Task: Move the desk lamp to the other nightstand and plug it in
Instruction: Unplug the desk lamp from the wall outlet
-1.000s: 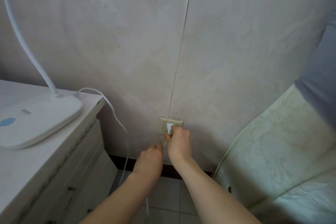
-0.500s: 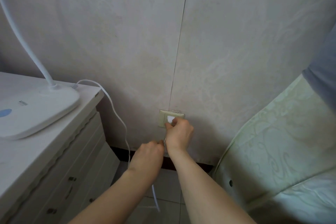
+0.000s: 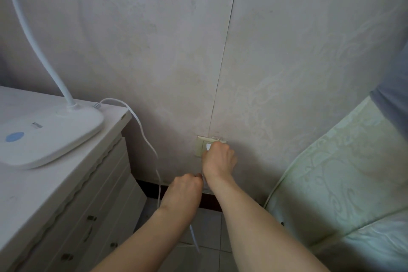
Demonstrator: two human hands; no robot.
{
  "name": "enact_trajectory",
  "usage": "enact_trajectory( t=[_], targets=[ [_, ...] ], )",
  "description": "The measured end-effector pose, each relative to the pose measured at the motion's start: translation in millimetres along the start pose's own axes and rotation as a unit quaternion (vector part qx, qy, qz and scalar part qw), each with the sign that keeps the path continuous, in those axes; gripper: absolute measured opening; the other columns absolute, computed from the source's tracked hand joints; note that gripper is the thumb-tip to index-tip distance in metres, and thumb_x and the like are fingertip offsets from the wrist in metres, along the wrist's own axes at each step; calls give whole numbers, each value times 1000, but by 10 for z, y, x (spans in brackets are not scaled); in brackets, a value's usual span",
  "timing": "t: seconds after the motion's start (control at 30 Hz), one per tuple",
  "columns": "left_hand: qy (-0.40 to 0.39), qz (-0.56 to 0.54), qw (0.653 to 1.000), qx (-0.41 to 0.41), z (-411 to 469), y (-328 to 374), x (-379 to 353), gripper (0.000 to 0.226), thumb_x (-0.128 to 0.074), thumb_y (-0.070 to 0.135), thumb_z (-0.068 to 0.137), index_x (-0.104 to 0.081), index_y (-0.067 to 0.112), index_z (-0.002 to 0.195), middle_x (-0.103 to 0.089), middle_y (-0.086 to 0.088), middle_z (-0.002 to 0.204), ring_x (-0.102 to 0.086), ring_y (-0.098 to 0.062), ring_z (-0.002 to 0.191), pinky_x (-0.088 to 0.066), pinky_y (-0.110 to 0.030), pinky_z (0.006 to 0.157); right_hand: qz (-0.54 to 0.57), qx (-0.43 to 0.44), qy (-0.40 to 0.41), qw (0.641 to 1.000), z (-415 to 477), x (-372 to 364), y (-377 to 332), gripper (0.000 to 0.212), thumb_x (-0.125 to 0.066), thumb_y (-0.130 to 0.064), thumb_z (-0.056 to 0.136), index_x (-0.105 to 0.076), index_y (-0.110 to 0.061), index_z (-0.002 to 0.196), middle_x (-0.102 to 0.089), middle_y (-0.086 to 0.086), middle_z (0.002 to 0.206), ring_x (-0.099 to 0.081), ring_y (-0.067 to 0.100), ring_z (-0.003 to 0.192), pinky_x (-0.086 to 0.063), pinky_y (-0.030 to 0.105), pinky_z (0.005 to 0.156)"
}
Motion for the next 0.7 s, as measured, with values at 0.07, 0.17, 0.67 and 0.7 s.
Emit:
enact_trajectory(
  t=[0.07,0.17,0.67,0.7],
  targets=[
    [-1,-10,1000,2,-10,-3,-2,41,-38,-7,90,-51,8,125,-61,-14,115,-61,-36,107,-49,-40,83,-27,24,-3,999,-9,3,-12,21,-46,-5,90,-65,-10,97,-66,13,106,-61,33,100,-45,34,74],
    [6,-13,1000,-1,0,-4,20,41,-39,-9,88,-53,8,123,-61,-14,113,-62,-35,106,-49,-39,83,-46,40,-6,998,12,30,-39,21,-46,-4,89,-65,-11,97,-66,13,107,-60,33,101,-46,34,75],
    [26,-28,999,-7,-317,-14,489,36,-45,-11,84,-54,8,113,-64,-14,112,-64,-33,103,-50,-39,81,71,65,65,993,-318,794,-277,29,-55,-33,87,-65,-7,79,-68,18,88,-62,38,87,-36,32,61],
    [31,-34,999,-6,-337,-4,563,37,-46,-11,84,-52,8,115,-64,-15,111,-63,-35,103,-50,-40,81,71,71,78,992,-344,903,-303,30,-55,-34,87,-66,-8,78,-69,18,87,-63,38,87,-36,32,60]
  ],
)
Point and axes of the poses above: each hand's wrist, its own z-axis towards the middle knuckle, its own x-axis out of the back of the hand, y = z × x, the point moved 3 cm from there along z, towards the middle knuckle
